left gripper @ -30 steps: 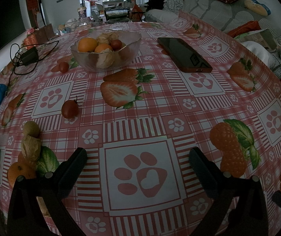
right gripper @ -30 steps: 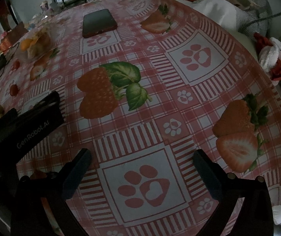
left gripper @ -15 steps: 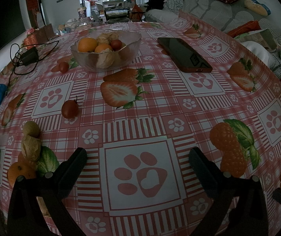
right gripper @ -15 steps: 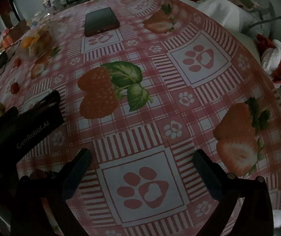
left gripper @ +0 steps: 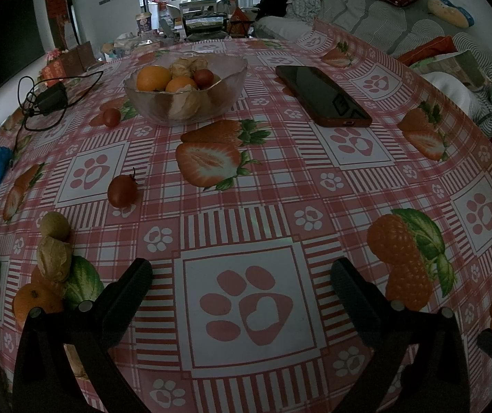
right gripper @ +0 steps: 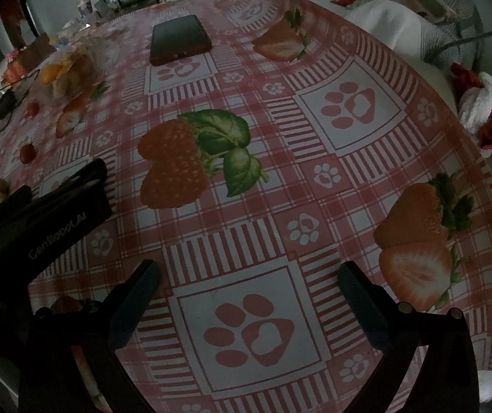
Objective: Organize fruits
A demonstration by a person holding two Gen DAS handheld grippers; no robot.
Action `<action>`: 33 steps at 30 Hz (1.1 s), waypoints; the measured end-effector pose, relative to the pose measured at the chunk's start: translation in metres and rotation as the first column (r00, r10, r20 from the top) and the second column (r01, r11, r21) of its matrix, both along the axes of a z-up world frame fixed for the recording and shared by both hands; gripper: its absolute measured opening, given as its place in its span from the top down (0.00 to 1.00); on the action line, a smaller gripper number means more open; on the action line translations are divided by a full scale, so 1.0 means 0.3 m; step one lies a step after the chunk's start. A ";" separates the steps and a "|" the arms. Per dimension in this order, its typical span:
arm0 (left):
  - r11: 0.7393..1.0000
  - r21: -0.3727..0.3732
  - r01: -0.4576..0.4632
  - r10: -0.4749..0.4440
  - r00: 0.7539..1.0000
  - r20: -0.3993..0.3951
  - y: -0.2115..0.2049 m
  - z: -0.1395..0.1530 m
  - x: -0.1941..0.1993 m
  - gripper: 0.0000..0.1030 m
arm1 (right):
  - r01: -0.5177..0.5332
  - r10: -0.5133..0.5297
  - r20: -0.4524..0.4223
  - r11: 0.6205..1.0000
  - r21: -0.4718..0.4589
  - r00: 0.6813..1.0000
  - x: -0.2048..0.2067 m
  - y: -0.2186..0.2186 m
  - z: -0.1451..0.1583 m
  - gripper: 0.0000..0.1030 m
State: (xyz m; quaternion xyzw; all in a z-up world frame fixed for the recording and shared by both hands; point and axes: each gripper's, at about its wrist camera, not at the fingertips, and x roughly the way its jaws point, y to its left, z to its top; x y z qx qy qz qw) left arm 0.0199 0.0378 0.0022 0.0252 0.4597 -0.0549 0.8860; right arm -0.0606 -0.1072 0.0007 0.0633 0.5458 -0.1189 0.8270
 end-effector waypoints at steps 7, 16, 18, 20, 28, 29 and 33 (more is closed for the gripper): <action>1.000 0.000 0.000 0.000 1.000 0.000 0.000 0.000 0.000 0.00 | -0.009 0.009 0.020 1.000 -0.006 1.000 -0.014 0.002 -0.002 0.00; 1.000 0.000 0.000 0.000 1.000 0.000 0.000 0.000 0.000 0.00 | -0.017 0.016 0.027 1.000 0.018 0.999 -0.024 -0.006 0.009 0.00; 1.000 0.000 0.000 0.000 1.000 0.000 0.000 0.000 0.000 0.00 | -0.001 -0.002 0.044 0.999 0.054 0.999 -0.029 -0.023 0.017 0.00; 1.000 0.000 0.000 0.000 1.000 0.000 0.000 0.000 0.000 0.00 | 0.020 -0.029 0.080 0.994 0.104 0.996 -0.045 -0.044 0.028 0.00; 1.000 0.000 0.000 0.000 1.000 0.000 -0.001 0.000 0.000 0.00 | 0.031 -0.034 0.039 0.997 0.071 0.999 -0.035 -0.031 0.029 0.00; 1.000 0.000 0.000 0.000 1.000 0.000 0.000 0.000 0.000 0.00 | 0.003 -0.003 -0.012 1.000 0.003 1.000 -0.015 0.001 0.017 0.00; 1.000 0.000 0.000 0.000 1.000 0.000 -0.001 0.000 0.000 0.00 | -0.002 0.002 -0.005 1.000 0.014 1.000 -0.014 0.009 0.018 0.00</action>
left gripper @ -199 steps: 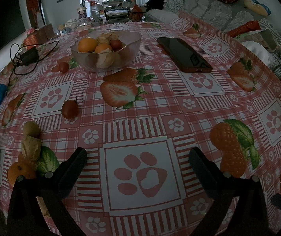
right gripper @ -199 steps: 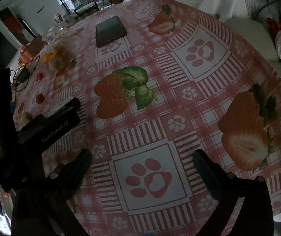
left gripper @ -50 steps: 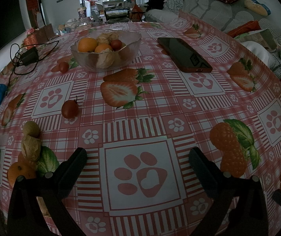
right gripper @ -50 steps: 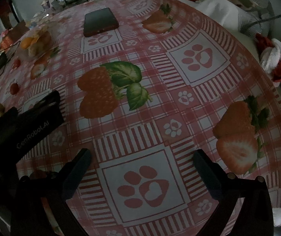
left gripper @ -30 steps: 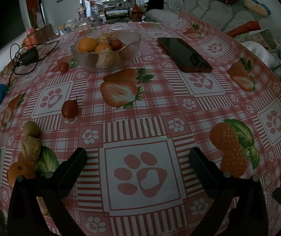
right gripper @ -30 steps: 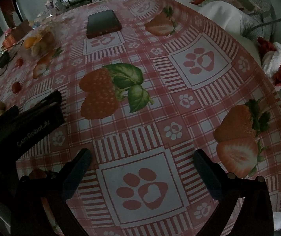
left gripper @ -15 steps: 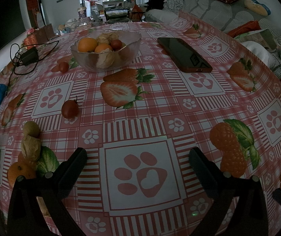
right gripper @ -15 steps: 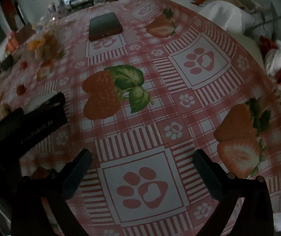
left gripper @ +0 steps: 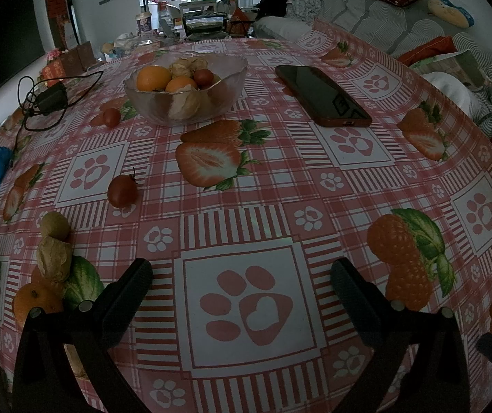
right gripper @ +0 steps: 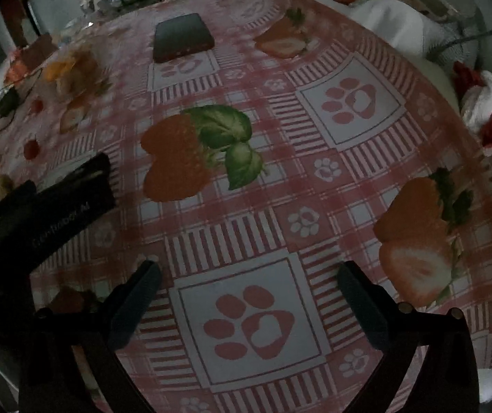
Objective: Organize fruits
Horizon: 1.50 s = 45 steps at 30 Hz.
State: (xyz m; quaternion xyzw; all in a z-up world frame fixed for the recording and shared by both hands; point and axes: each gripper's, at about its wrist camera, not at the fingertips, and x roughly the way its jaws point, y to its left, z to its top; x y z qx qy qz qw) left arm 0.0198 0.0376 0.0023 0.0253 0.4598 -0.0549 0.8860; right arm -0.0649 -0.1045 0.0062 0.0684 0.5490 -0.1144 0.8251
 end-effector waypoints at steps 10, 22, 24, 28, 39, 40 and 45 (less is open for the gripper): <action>1.000 0.000 0.000 0.000 1.000 0.000 0.000 0.000 0.000 0.00 | 0.028 -0.028 -0.042 1.000 -0.006 0.999 0.024 -0.012 -0.002 0.00; 1.000 0.000 0.000 0.000 1.000 0.000 0.000 0.000 0.000 0.00 | 0.056 -0.056 -0.055 0.998 -0.005 0.997 0.085 -0.021 -0.009 0.00; 1.000 0.000 0.000 0.000 1.000 0.000 0.000 0.000 0.000 0.00 | 0.061 -0.061 -0.056 0.998 -0.005 0.997 0.080 -0.029 -0.009 0.00; 1.000 0.000 0.000 0.000 1.000 0.000 -0.001 0.000 0.000 0.00 | 0.057 -0.057 -0.044 0.998 -0.010 0.997 0.078 -0.036 -0.006 0.00; 1.000 0.000 0.000 0.000 1.000 0.000 -0.001 0.000 0.000 0.00 | 0.046 -0.046 0.001 0.999 -0.026 0.999 0.034 -0.015 -0.016 0.00; 1.000 0.000 0.000 0.000 1.000 0.000 -0.001 0.000 0.000 0.00 | 0.040 -0.040 0.001 0.999 -0.023 0.999 0.035 -0.017 -0.017 0.00; 1.000 0.000 0.000 0.000 1.000 0.000 0.000 0.000 0.000 0.00 | 0.030 -0.029 0.009 0.999 -0.027 1.000 0.023 -0.013 -0.010 0.00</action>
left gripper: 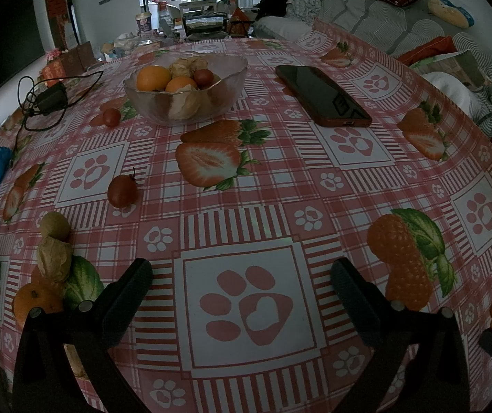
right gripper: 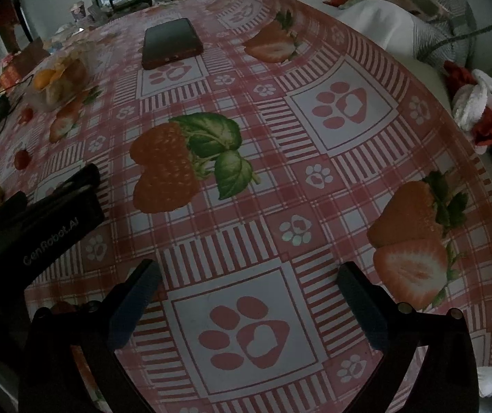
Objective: Organize fruits
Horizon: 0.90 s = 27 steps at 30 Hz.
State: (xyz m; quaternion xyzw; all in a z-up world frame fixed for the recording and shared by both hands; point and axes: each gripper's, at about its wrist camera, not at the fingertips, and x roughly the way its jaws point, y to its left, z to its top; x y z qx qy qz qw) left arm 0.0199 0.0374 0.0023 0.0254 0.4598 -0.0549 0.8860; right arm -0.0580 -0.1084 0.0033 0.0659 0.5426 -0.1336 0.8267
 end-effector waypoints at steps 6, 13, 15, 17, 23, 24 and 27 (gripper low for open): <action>1.000 0.000 0.000 0.000 1.000 0.000 0.000 0.000 0.000 0.00 | 0.022 -0.022 -0.016 1.000 0.004 1.000 -0.009 0.008 0.002 0.00; 1.000 0.000 0.000 0.000 1.000 0.000 -0.001 0.000 0.000 0.00 | 0.014 -0.014 -0.019 1.000 -0.002 1.000 -0.014 0.004 0.003 0.00; 1.000 0.000 0.000 0.000 1.000 0.000 -0.001 0.000 0.000 0.00 | 0.013 -0.013 -0.016 1.000 -0.002 1.000 -0.017 0.000 0.003 0.00; 1.000 0.000 0.000 0.000 1.000 0.000 -0.001 0.000 0.000 0.00 | 0.013 -0.013 -0.015 1.000 -0.002 1.000 -0.024 0.001 0.002 0.00; 1.000 0.000 0.000 0.000 1.000 0.000 -0.001 0.000 0.000 0.00 | -0.008 0.008 -0.013 1.000 0.002 1.000 -0.044 0.001 0.004 0.00; 1.000 0.000 0.000 0.000 1.000 0.000 -0.001 0.000 0.000 0.00 | -0.014 0.014 -0.017 1.000 0.007 1.000 -0.042 -0.001 0.004 0.00; 1.000 0.000 0.000 0.000 1.000 0.000 -0.001 0.000 0.000 0.00 | -0.030 0.031 -0.027 0.999 0.009 0.999 -0.034 -0.004 0.005 0.00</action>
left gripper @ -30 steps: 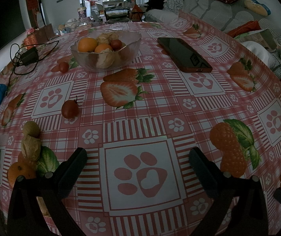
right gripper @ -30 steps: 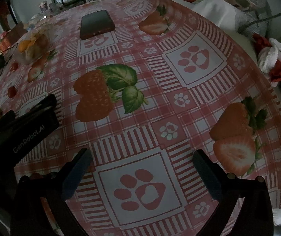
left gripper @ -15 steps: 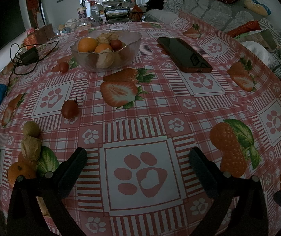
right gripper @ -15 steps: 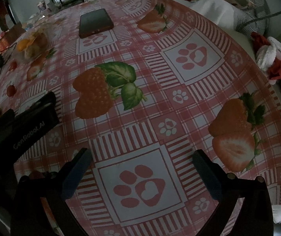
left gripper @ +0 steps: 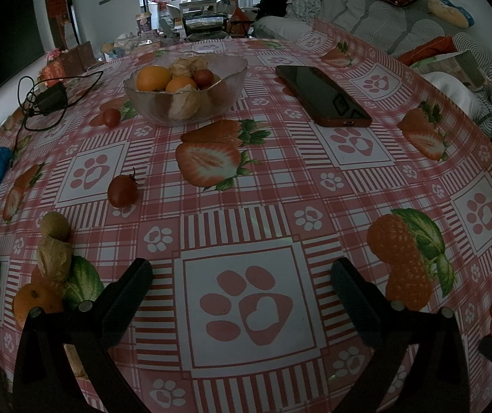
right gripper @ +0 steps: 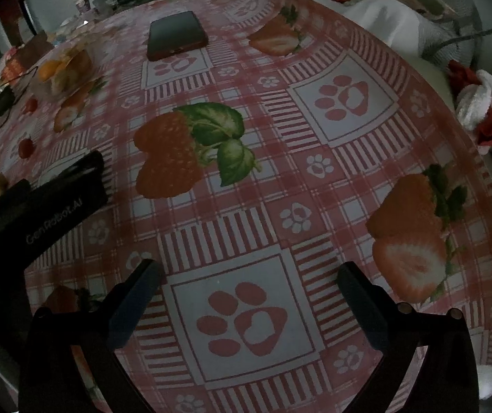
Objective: Organize fruits
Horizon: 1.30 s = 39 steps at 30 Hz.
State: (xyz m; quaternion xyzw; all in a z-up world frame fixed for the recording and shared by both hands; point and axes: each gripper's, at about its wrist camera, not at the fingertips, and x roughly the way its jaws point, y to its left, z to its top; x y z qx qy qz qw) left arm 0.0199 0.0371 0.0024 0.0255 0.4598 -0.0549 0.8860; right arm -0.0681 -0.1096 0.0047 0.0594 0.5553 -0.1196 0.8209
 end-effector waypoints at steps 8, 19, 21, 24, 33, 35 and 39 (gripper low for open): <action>1.000 0.000 0.000 0.000 1.000 0.000 0.000 0.000 0.000 0.00 | -0.030 0.030 -0.014 1.000 0.003 0.999 0.007 -0.001 0.001 0.00; 1.000 0.000 0.000 0.000 1.000 0.000 0.000 0.000 0.000 0.00 | -0.045 0.045 -0.026 0.999 0.013 0.999 0.005 0.009 0.000 0.00; 1.000 0.000 0.000 0.000 1.000 0.000 0.000 0.000 0.000 0.00 | -0.065 0.065 -0.005 0.998 0.000 0.998 -0.004 0.015 0.000 0.00; 1.000 0.000 0.000 0.000 1.000 0.000 0.000 0.000 0.000 0.00 | -0.064 0.064 0.017 0.998 -0.007 0.998 -0.016 0.016 -0.001 0.00; 1.000 0.000 0.000 0.000 1.000 0.000 -0.001 0.000 0.000 0.00 | -0.090 0.091 0.050 0.996 -0.008 0.995 -0.016 0.010 -0.002 0.00; 1.000 0.000 0.000 0.000 1.000 0.000 0.000 0.000 0.000 0.00 | -0.091 0.092 0.066 0.996 -0.014 0.994 -0.019 0.012 -0.004 0.00; 1.000 0.000 0.000 0.000 1.000 0.000 -0.001 0.000 0.000 0.00 | -0.094 0.095 0.087 0.995 -0.020 0.992 -0.037 0.015 -0.003 0.00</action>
